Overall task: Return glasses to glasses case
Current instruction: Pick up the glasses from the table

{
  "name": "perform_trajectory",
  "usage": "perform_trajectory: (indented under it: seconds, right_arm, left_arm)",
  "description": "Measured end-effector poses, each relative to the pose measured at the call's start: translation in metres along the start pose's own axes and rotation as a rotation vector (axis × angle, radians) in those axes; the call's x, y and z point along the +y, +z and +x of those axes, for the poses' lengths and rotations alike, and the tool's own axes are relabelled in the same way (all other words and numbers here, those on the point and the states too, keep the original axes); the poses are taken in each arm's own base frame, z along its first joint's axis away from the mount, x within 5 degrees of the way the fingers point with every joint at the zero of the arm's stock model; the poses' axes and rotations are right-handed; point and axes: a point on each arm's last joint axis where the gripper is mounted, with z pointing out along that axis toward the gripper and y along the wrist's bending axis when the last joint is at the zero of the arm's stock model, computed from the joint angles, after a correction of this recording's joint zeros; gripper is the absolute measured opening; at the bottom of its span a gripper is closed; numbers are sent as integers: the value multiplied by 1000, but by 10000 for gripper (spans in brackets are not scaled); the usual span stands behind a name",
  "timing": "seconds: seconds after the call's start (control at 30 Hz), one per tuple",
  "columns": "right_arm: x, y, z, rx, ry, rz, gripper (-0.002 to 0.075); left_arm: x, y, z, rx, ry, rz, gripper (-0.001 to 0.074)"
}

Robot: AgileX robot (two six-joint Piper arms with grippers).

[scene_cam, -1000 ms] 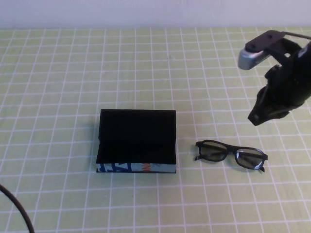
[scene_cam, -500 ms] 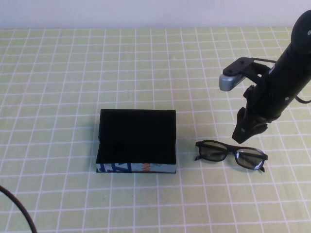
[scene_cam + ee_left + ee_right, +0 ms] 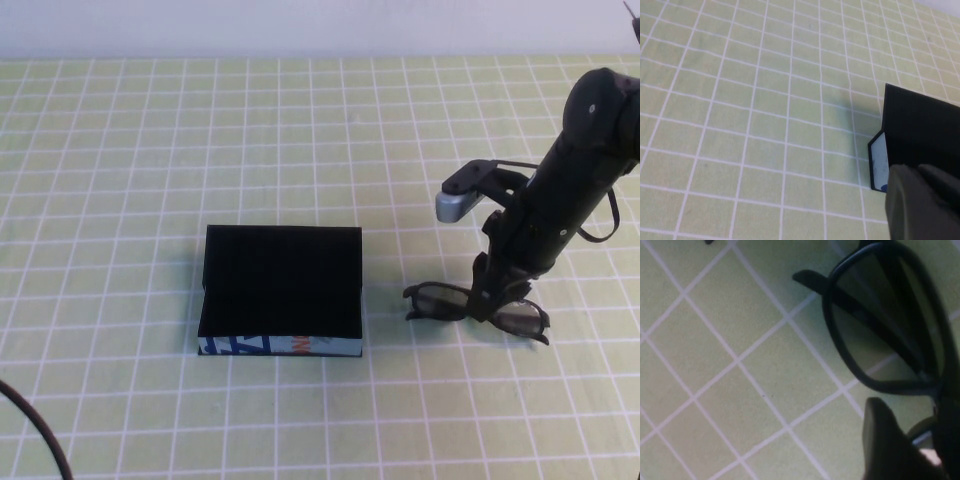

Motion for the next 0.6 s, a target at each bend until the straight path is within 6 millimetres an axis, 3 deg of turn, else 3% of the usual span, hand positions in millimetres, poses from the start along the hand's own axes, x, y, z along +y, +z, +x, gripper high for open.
perform_trajectory:
  seconds: [0.33,0.6]
  right_arm:
    - [-4,2,-5,-29,-8,22,216]
    - [-1,-24,-25,-106,-32,10,216]
  left_arm:
    - [-1,0,-1,-14,-5,9,-3]
    - [-1,0,-1,-16,-7,10,-3]
